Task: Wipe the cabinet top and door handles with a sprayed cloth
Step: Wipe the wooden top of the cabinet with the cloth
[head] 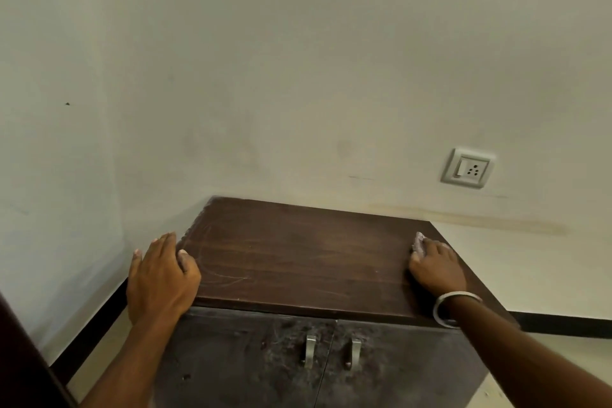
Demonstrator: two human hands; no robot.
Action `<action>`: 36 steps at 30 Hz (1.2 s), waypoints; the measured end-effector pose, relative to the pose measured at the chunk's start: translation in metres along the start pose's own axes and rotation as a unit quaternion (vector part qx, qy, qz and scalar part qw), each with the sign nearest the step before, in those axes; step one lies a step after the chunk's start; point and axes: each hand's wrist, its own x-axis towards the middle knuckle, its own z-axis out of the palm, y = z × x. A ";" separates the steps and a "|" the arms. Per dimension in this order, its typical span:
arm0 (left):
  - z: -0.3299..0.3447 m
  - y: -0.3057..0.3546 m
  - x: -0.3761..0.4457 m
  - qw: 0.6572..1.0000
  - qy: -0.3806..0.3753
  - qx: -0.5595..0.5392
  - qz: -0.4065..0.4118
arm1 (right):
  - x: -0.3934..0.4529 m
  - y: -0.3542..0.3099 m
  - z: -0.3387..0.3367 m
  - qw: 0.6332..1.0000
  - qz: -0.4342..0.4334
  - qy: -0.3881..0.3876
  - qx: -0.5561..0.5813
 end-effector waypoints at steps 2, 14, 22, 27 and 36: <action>-0.001 0.001 -0.001 1.000 0.001 0.001 -0.003 | -0.015 -0.024 0.008 0.999 -0.041 0.005 0.005; -0.001 0.002 -0.002 1.000 -0.002 -0.009 -0.011 | -0.143 -0.220 0.075 0.963 -0.260 -0.021 0.073; -0.006 0.006 -0.006 0.999 -0.003 -0.023 -0.022 | -0.171 -0.244 0.081 0.937 -0.327 -0.041 0.115; -0.008 0.005 -0.005 0.999 -0.017 -0.027 -0.018 | -0.147 -0.188 0.063 0.949 -0.300 -0.003 0.099; -0.001 -0.002 0.001 0.998 -0.024 -0.025 -0.043 | -0.090 -0.032 0.006 0.986 -0.160 0.034 0.032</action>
